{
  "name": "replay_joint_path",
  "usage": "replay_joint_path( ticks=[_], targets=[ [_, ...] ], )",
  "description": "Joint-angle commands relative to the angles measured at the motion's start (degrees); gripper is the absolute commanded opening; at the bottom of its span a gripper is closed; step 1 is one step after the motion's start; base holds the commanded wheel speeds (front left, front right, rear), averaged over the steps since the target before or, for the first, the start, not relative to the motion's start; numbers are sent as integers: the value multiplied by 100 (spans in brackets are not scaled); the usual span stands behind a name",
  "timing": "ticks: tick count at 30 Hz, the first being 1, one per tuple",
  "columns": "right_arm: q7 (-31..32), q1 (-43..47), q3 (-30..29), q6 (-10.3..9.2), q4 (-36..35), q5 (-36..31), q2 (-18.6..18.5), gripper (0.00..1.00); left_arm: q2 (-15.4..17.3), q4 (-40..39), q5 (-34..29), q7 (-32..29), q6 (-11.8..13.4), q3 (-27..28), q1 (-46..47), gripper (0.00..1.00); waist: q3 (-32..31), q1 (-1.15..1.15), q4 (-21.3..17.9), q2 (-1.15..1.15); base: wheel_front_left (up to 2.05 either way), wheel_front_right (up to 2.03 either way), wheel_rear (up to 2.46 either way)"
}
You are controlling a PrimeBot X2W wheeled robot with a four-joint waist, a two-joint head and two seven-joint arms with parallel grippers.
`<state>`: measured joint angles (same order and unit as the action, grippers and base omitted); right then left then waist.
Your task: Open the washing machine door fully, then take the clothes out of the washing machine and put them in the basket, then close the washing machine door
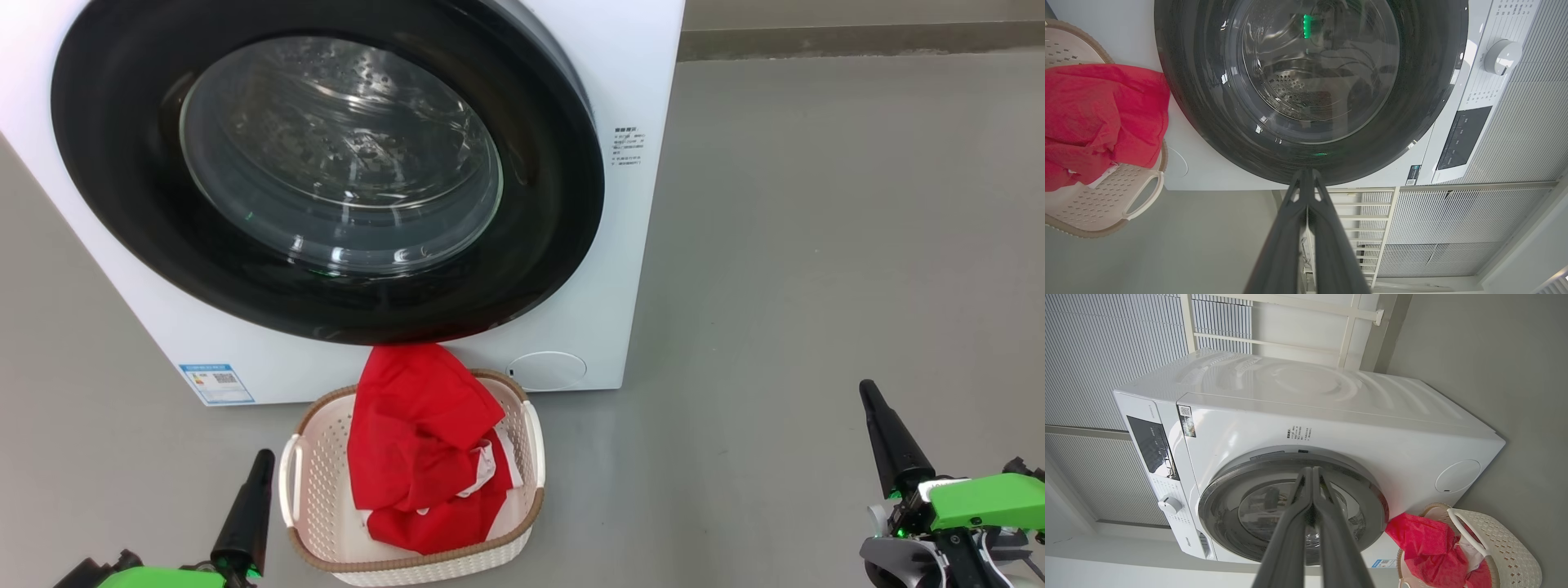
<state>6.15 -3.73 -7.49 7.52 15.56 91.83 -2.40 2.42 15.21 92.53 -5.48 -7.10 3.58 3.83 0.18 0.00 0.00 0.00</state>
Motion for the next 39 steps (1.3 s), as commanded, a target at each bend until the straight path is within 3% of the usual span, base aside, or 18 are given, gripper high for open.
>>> replay_joint_path(
  ticks=[1,39],
  targets=[
    [38,-246,91,-3,-154,29,-49,0,108,-118,32,-34,-38,211,229,0,0,0,0,0,0,0,0],
    [39,-246,91,-3,-154,28,-48,0,82,-118,2,-63,-38,247,232,0,0,0,0,0,0,0,0]
  ],
)
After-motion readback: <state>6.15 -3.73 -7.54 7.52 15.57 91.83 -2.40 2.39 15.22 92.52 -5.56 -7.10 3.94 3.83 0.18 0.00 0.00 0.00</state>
